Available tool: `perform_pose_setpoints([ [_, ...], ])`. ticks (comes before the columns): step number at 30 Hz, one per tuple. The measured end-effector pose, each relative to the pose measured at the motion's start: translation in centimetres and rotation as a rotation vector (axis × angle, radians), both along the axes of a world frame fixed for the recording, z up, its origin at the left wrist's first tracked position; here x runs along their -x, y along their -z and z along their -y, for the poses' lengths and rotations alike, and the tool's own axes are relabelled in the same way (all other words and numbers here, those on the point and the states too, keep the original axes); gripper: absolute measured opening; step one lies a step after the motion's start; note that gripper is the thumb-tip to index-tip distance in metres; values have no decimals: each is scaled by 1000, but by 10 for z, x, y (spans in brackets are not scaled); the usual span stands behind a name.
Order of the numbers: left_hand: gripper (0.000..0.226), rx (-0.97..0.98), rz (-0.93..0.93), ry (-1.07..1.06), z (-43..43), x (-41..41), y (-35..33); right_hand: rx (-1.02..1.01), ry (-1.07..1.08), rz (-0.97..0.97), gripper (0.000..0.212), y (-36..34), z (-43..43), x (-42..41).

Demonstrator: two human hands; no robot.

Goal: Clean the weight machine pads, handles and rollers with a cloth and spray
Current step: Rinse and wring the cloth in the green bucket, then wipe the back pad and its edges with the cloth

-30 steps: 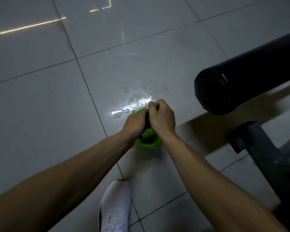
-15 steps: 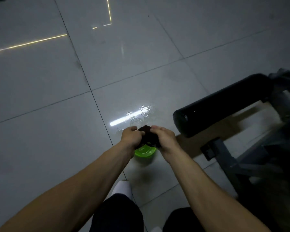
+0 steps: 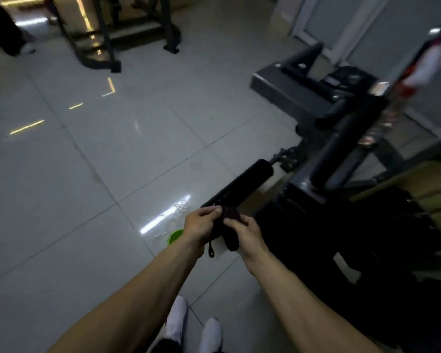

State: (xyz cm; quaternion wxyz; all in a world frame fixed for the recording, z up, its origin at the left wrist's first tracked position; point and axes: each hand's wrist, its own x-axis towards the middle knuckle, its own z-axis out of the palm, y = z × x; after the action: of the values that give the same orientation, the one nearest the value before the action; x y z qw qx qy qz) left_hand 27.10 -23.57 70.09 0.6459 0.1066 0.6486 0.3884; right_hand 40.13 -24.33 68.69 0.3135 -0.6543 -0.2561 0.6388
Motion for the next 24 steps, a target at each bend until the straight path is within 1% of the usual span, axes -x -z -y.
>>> perform_pose_setpoints([
  [2,7,0,5,106,7,-29,-34,-19,99,38,31,-26,19,-34],
  [4,7,-15,-29,221,16,-53,-50,-31,202,51,35,-39,35,-61],
  [6,8,-89,-54,401,26,-90,-63,-52,433,48,36,-48,56,-98],
  [9,12,-241,-18,639,41,-156,-80,-82,758,-172,26,-74,88,-149],
  [10,13,-280,14,721,48,-182,-93,-89,825,-223,27,-84,101,-168],
  [13,29,-367,64,989,72,-260,-120,-159,927,-228,33,-106,142,-229],
  [16,38,-391,125,1189,108,-347,-141,-203,1116,-120,25,-115,194,-310],
  [17,41,-389,127,1191,114,-363,-139,-203,1148,-76,29,-115,204,-328],
  [20,39,-376,160,1180,143,-439,-140,-210,1282,60,65,-120,256,-412],
  [21,39,-371,140,1187,147,-458,-135,-204,1303,131,70,-122,270,-435],
  [22,38,-365,119,1210,151,-478,-132,-202,1316,217,68,-127,285,-459],
  [24,32,-358,70,1294,164,-537,-118,-186,1326,400,51,-143,320,-517],
])
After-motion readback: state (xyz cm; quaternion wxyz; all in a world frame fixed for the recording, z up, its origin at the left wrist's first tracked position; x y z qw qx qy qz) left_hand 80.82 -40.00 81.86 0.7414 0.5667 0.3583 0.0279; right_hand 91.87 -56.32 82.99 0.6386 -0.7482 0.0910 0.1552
